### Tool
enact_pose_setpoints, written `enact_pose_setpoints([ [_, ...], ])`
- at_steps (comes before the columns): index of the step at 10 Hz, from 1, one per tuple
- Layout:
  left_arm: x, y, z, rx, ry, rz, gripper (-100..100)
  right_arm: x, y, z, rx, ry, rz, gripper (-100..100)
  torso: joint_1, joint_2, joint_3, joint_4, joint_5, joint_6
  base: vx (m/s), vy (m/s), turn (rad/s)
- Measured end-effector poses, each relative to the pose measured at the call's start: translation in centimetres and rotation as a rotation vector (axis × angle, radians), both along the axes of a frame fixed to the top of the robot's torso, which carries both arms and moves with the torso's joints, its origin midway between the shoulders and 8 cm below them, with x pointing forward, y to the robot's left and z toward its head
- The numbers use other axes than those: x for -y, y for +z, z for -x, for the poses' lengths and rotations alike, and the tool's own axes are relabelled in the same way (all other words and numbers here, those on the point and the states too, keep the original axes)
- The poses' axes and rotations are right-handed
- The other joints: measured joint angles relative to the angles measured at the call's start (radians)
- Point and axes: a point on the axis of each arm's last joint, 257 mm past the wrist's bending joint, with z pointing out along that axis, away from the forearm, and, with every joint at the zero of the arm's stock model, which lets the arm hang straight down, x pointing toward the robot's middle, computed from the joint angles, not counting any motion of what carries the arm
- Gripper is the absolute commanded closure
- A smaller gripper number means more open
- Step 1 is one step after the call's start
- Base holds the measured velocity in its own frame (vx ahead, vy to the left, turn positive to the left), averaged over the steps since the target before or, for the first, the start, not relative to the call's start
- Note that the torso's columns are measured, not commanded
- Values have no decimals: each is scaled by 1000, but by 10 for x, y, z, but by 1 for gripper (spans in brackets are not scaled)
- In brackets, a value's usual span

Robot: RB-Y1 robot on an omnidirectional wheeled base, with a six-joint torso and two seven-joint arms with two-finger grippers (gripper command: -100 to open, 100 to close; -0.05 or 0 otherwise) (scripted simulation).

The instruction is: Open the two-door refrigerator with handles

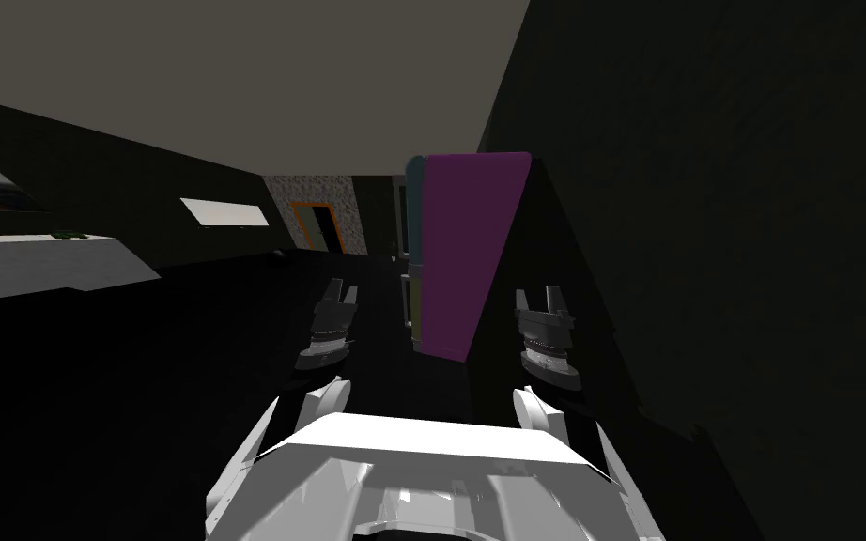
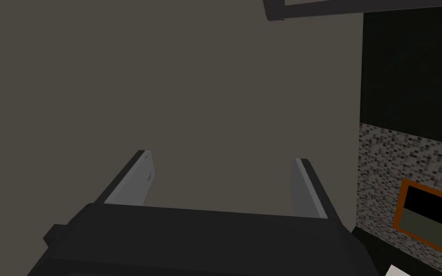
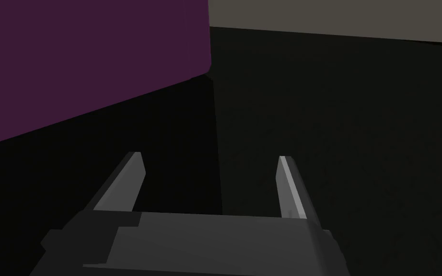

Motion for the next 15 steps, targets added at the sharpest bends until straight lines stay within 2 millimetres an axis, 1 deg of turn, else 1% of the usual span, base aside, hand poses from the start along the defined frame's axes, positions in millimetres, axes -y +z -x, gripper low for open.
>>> enact_pose_setpoints([
  [1,0,0,0,0,0,0,0,0,0,0,0,0,0,0,0,40,-82,41,0,0,0,0,0],
  [2,0,0,0,0,0,0,0,0,0,0,0,0,0,0,0,104,-209,105,0,0,0,0,0],
  [9,0,0,0,0,0,0,0,0,0,0,0,0,0,0,0,618,-1234,617,0,0,0,0,0],
  [10,0,0,0,0,0,0,0,0,0,0,0,0,0,-100,0,691,-1382,691,0,0,48,32,-15],
  [11,0,0,0,0,0,0,0,-4,-1,-3,-16,-5,37,-100,2,723,-1452,724,0,0,99,71,-22],
  [12,0,0,0,0,0,0,0,-8,-6,-7,-41,-16,80,-100,3,730,-1473,733,1,0,100,92,-23],
  [13,0,0,0,0,0,0,0,-13,-11,-11,-62,-31,125,-100,3,734,-1477,736,1,0,122,105,-22],
  [15,0,0,0,0,0,0,0,-19,-26,-24,-113,-73,228,-100,1,737,-1477,737,0,0,118,98,-15],
])
